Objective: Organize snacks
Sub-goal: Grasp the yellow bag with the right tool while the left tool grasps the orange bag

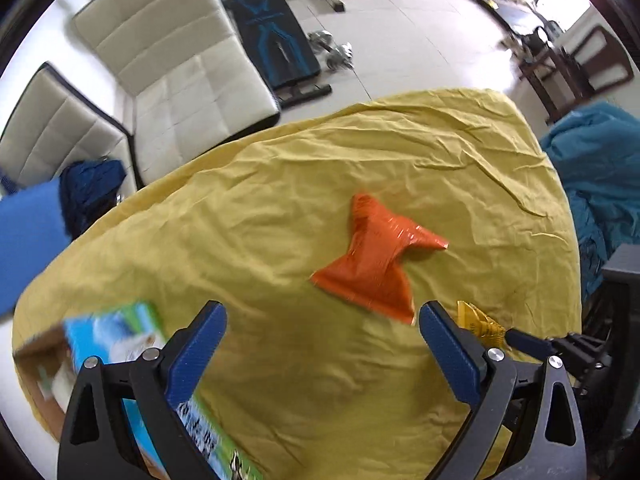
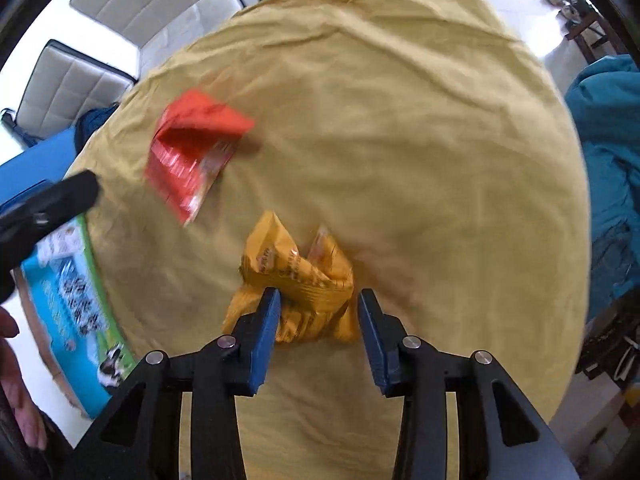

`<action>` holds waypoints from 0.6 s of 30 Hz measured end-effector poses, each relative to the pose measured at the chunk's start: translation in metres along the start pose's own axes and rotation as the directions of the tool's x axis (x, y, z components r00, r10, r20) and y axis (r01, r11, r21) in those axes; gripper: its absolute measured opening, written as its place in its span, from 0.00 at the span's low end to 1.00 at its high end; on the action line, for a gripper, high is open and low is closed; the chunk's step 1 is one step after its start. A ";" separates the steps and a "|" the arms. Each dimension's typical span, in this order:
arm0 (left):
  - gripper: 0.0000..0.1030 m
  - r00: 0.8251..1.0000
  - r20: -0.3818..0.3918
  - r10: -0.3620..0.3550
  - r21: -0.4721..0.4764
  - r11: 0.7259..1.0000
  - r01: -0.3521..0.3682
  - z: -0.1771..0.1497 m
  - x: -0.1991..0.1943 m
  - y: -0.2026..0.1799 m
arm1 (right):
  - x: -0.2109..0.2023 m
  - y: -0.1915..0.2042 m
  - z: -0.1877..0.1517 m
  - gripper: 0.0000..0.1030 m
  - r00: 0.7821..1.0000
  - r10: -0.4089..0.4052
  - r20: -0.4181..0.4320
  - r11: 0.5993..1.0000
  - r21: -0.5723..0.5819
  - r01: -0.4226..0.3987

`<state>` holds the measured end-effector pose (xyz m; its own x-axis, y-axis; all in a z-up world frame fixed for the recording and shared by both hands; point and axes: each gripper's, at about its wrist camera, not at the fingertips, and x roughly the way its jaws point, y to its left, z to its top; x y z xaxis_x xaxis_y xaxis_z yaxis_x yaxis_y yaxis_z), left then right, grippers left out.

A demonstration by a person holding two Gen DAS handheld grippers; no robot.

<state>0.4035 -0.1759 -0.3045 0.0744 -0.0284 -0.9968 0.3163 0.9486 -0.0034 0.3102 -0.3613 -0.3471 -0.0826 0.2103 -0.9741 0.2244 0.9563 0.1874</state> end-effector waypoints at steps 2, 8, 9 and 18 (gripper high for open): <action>0.96 0.999 -0.048 -0.024 0.034 0.999 0.026 0.015 0.017 -0.007 | 0.003 -0.003 0.005 0.42 0.999 0.027 -0.027 1.000 0.005 -0.027; 0.94 0.980 -0.192 -0.049 0.080 0.995 0.065 0.043 0.076 -0.024 | 0.016 -0.014 0.012 0.59 0.990 0.125 -0.062 0.991 0.051 -0.122; 0.81 0.977 -0.205 -0.060 0.073 0.994 0.076 0.044 0.081 -0.024 | 0.020 -0.016 0.011 0.60 0.988 0.143 -0.066 0.988 0.059 -0.139; 0.38 0.984 -0.156 -0.082 -0.028 0.996 0.079 0.032 0.076 -0.001 | 0.026 -0.008 0.009 0.64 0.986 0.151 -0.067 0.987 0.063 -0.147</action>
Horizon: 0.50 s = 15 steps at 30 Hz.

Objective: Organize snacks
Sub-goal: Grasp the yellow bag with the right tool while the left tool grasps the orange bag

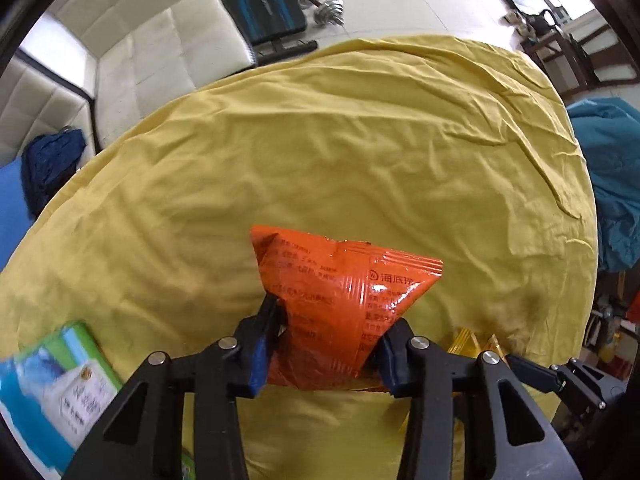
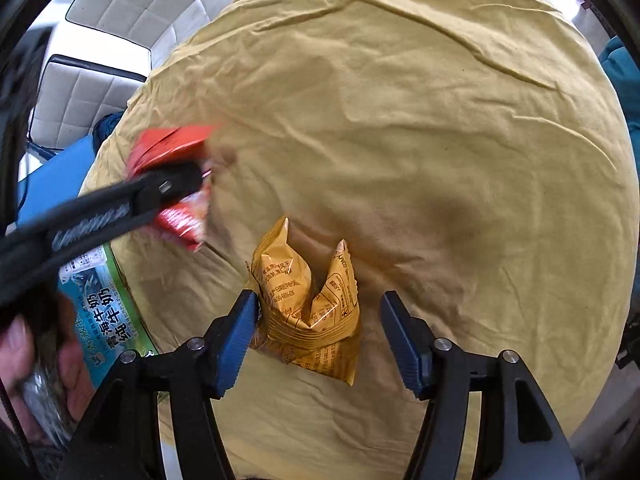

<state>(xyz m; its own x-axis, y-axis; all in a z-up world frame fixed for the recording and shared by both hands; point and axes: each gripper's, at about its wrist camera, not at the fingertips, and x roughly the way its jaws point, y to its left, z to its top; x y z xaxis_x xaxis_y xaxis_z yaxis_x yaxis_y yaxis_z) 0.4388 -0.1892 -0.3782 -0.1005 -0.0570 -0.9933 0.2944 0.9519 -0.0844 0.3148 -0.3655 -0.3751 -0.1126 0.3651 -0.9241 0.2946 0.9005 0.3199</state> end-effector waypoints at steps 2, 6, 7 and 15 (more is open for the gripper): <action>0.38 0.999 0.035 0.008 -0.032 0.999 -0.007 -0.015 -0.010 0.009 | 0.007 0.010 -0.004 0.66 1.000 -0.009 -0.004 1.000 -0.010 0.009; 0.38 0.997 0.061 0.043 -0.092 0.995 -0.038 -0.052 -0.018 0.022 | 0.021 0.015 -0.010 0.67 0.999 0.025 -0.036 1.000 0.011 -0.025; 0.38 0.998 0.055 0.041 -0.109 0.993 -0.034 -0.061 -0.017 0.025 | 0.024 0.016 -0.011 0.67 0.999 0.028 -0.045 1.000 0.014 -0.027; 0.38 1.000 0.000 -0.009 -0.184 0.983 0.009 -0.094 0.014 0.040 | 0.046 0.034 -0.033 0.67 0.998 -0.011 -0.066 0.998 -0.061 0.007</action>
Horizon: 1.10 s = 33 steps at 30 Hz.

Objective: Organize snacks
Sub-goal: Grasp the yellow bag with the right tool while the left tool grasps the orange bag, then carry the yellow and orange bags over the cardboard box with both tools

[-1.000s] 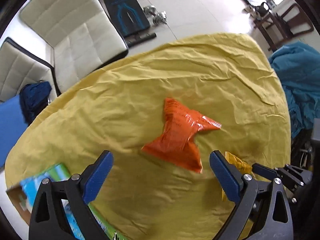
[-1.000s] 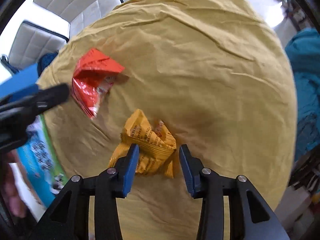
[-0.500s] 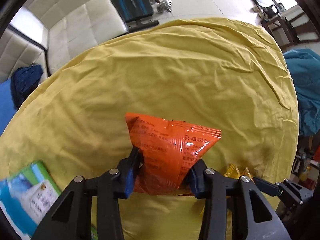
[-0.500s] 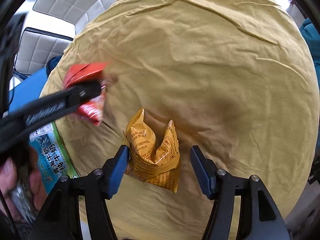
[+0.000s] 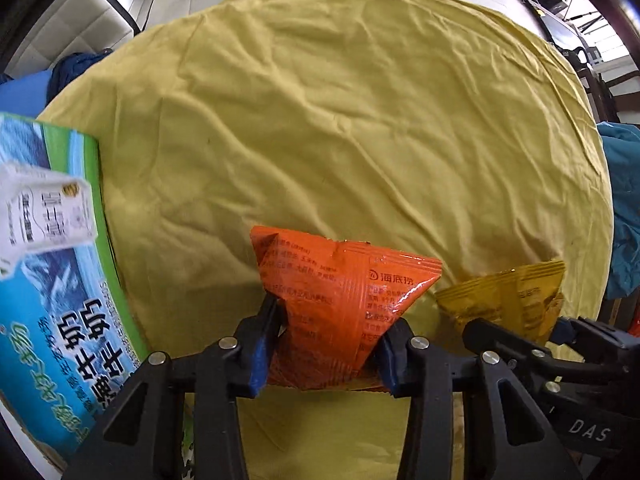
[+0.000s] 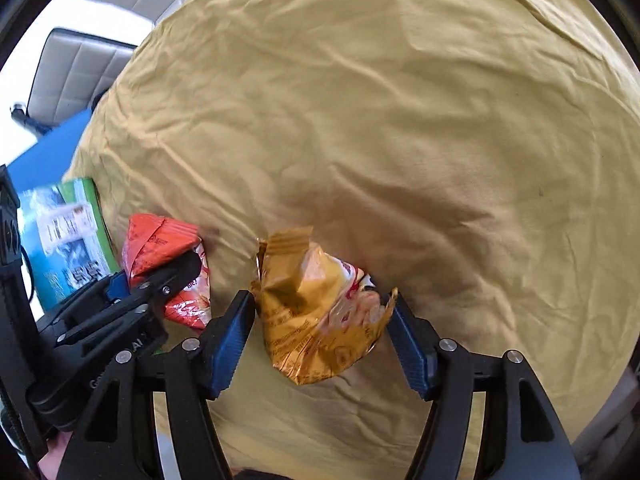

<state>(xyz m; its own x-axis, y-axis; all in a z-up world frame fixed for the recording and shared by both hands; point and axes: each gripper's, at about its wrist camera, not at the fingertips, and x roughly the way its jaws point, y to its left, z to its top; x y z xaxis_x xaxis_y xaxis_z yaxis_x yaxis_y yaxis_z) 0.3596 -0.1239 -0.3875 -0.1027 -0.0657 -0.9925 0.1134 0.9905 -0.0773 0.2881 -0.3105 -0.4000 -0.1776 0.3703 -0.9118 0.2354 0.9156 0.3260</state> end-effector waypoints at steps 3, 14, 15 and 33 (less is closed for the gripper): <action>0.38 1.000 0.010 -0.004 -0.002 1.000 0.004 -0.007 0.006 0.005 | 0.005 0.011 -0.002 0.67 0.999 -0.037 0.001 0.998 -0.047 0.037; 0.37 0.998 0.067 0.003 -0.007 1.000 -0.003 -0.050 0.000 0.003 | 0.021 0.041 -0.017 0.46 0.996 -0.087 0.022 0.994 -0.062 0.088; 0.36 0.997 0.073 0.006 -0.007 1.000 -0.005 -0.053 0.001 0.000 | 0.020 0.041 -0.014 0.45 0.996 -0.089 0.026 0.994 -0.059 0.091; 0.36 0.972 0.229 -0.056 0.001 0.998 0.058 -0.116 -0.098 -0.002 | -0.079 0.053 -0.059 0.44 0.985 -0.013 0.173 0.999 -0.041 0.020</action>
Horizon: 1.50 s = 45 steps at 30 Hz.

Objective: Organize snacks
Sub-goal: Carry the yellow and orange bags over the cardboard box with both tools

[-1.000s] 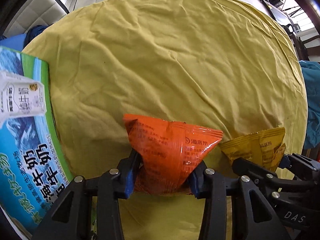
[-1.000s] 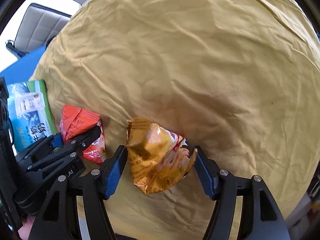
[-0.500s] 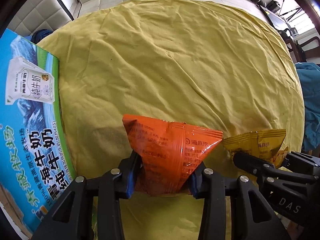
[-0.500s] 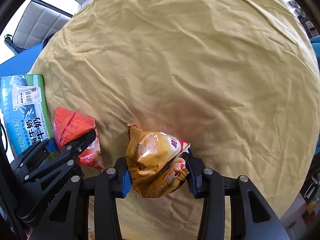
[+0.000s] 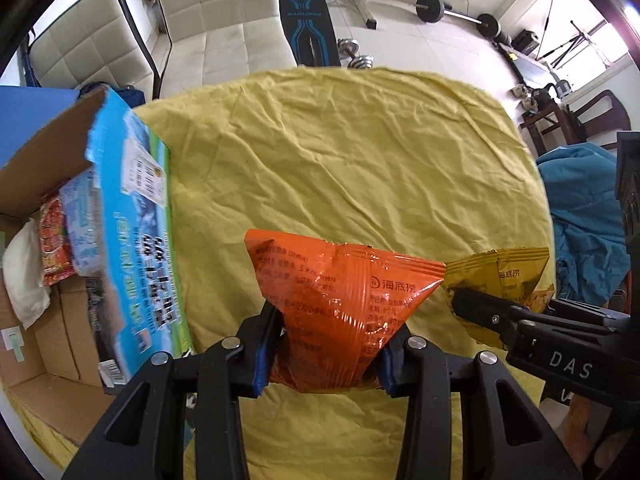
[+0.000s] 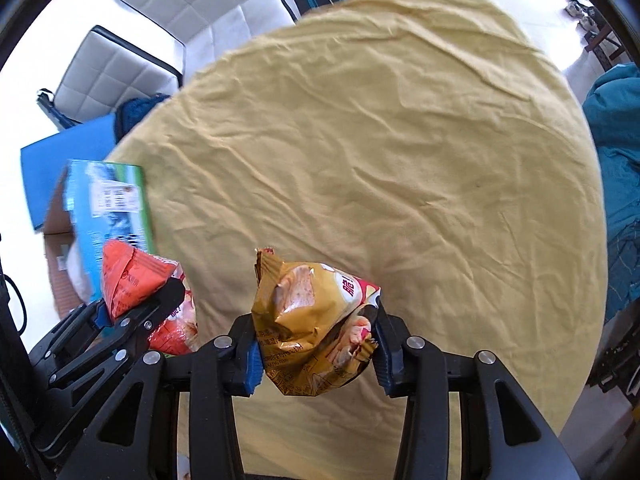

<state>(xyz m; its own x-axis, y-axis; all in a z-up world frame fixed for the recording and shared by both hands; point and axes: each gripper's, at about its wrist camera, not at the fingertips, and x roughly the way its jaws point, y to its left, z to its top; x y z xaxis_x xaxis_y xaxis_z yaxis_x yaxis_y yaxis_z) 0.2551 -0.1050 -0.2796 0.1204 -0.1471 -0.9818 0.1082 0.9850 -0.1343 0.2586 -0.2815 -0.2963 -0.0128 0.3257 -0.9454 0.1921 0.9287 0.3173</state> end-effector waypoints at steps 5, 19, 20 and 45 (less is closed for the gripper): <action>0.36 0.998 0.067 -0.013 -0.001 1.000 0.014 -0.006 -0.045 0.011 | -0.040 0.020 -0.015 0.44 0.998 0.029 0.048 0.999 -0.029 -0.027; 0.36 0.982 0.190 -0.013 -0.045 0.999 0.022 -0.043 -0.134 0.093 | -0.070 0.154 -0.067 0.44 0.988 0.127 0.091 0.979 -0.170 -0.110; 0.36 0.981 0.194 -0.008 -0.055 0.998 0.019 -0.048 -0.139 0.105 | -0.068 0.164 -0.070 0.44 0.987 0.134 0.087 0.976 -0.182 -0.116; 0.36 0.999 -0.045 0.024 -0.285 0.958 -0.036 -0.081 -0.050 0.350 | 0.109 0.341 -0.078 0.44 0.992 0.106 -0.062 0.966 -0.229 -0.117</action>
<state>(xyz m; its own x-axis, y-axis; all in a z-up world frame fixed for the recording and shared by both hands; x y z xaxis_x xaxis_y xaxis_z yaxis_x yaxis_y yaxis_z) 0.2073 0.2540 -0.2881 0.0783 -0.1188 -0.9898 -0.1820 0.9745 -0.1313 0.2463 0.0844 -0.2854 -0.0534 0.4325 -0.9000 -0.0378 0.8998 0.4346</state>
